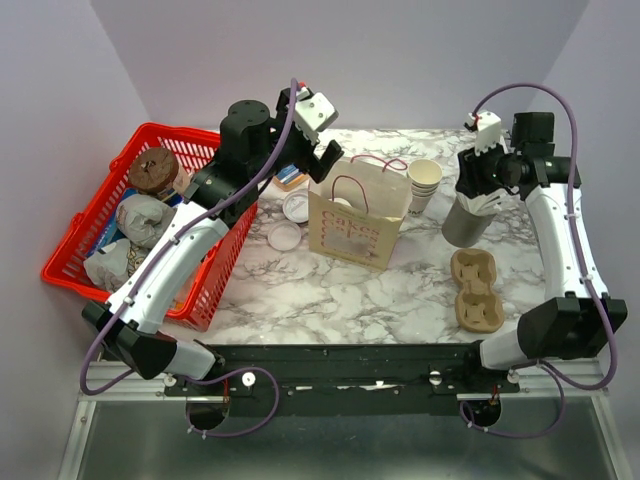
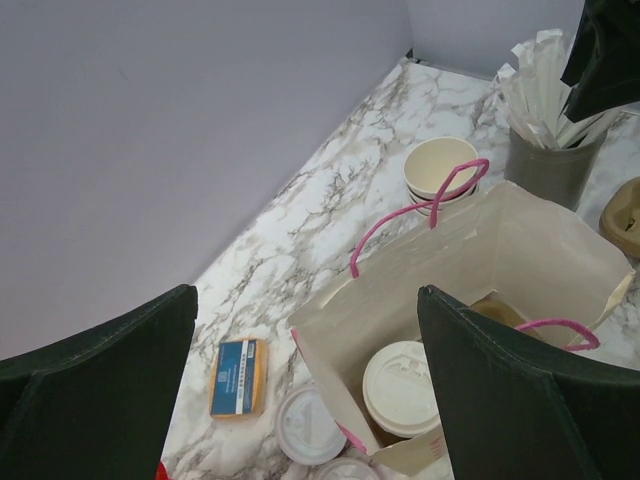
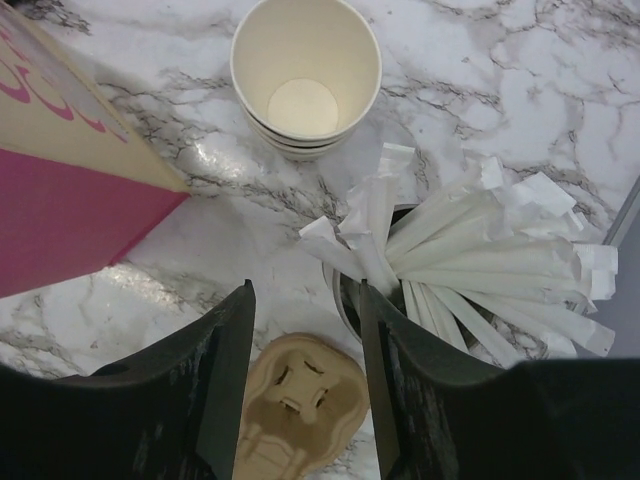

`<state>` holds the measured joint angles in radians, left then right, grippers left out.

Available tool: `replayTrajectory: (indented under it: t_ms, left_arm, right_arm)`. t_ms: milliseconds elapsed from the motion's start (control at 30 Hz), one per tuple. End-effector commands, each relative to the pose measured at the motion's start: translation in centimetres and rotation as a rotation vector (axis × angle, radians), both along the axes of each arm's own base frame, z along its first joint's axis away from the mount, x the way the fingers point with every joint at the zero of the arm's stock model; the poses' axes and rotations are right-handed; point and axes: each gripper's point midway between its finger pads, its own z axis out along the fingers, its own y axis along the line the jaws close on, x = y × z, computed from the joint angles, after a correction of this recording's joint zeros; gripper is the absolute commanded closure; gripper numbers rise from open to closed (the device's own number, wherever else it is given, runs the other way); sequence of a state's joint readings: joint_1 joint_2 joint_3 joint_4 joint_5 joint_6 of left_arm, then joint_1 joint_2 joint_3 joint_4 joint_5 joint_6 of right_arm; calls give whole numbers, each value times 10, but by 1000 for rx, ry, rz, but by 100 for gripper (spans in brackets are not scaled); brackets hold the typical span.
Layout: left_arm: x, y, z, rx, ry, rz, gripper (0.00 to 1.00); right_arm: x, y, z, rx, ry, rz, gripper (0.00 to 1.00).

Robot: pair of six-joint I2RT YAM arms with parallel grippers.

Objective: Pack the takeout coffee

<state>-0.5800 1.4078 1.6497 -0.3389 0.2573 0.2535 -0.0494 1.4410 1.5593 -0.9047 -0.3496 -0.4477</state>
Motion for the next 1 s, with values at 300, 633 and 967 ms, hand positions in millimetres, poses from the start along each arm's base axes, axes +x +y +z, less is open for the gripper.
replayTrajectory:
  t_ms: [300, 633, 967]
  left_arm:
    - [3, 7, -4, 8, 11, 26, 2]
    - [6, 2, -7, 12, 22, 11, 2]
    - [5, 0, -9, 11, 36, 1, 2]
  right_arm:
    - [40, -11, -21, -15, 14, -29, 48]
    - [49, -15, -16, 16, 7, -60, 52]
    - [47, -17, -25, 35, 37, -65, 58]
